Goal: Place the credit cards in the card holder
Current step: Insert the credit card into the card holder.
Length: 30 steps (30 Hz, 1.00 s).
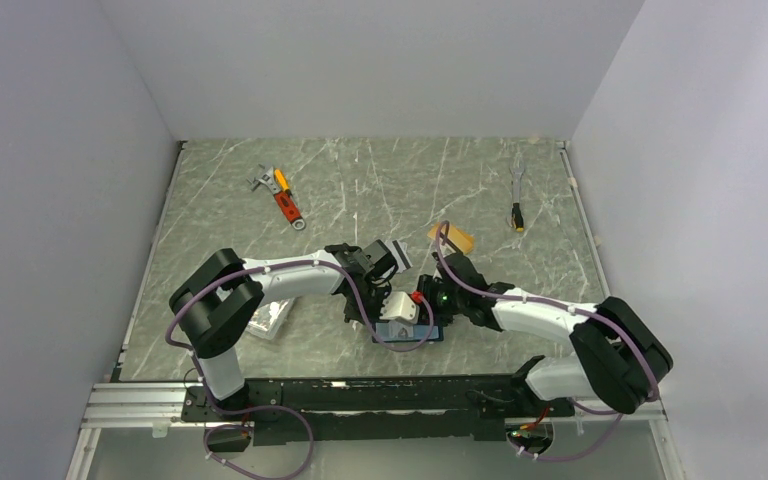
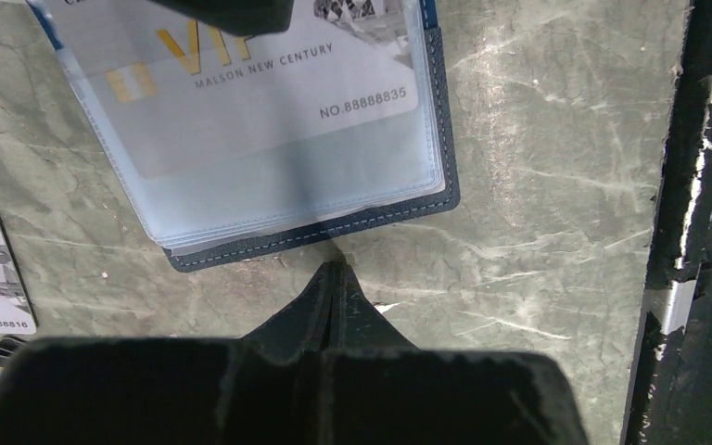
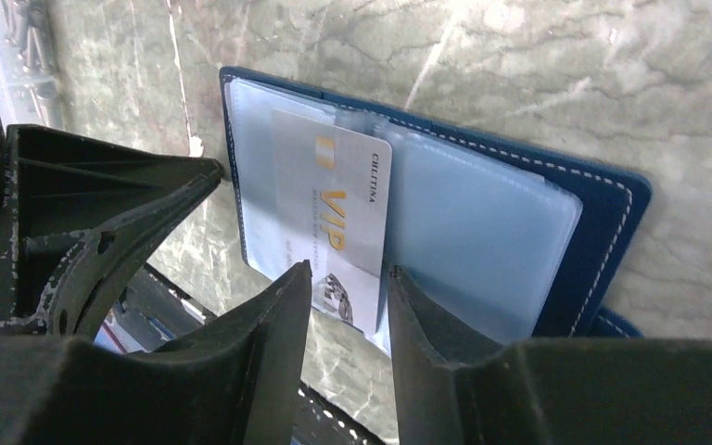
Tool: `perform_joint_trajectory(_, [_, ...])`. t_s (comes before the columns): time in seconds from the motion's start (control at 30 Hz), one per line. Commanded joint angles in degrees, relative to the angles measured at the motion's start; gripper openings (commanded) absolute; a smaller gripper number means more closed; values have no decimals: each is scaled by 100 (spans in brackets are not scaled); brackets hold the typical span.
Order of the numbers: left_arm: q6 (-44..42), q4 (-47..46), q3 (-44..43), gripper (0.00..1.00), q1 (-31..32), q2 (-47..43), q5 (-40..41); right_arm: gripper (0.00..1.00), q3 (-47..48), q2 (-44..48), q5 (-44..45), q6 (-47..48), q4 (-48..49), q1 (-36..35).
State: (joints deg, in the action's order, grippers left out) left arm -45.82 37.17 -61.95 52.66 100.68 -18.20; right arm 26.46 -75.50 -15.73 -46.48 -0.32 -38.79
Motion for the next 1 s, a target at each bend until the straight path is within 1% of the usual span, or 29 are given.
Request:
perform_joint_trajectory(0.0, [-95,40,76,0,71,136,-209,40,289,214,214,311,-927,37])
perform_joint_trajectory(0.13, [-81,42,78,0,56,127,-197,38,330,212,200,316,-975,39])
perform_joint_trajectory(0.2, [-63,17,93,0,43,101,-231,32,318,202,178,303,-870,38])
perform_joint_trajectory(0.27, [-50,2,91,0,25,79,-245,22,308,112,98,276,-757,37])
perform_joint_trajectory(0.3, [-57,1,78,0,21,89,-240,20,319,42,66,265,-707,31])
perform_joint_trajectory(0.37, [-59,2,49,0,19,105,-245,15,344,-65,9,241,-602,29])
perform_joint_trajectory(0.53, [-73,6,-12,0,24,178,-234,10,524,-267,-92,235,-385,-12])
perform_joint_trajectory(0.8, [-67,4,26,0,16,173,-213,10,907,-778,-320,218,-114,-254])
perform_joint_trajectory(0.97, [-76,-15,36,0,12,162,-219,15,948,-782,-397,244,-72,-339])
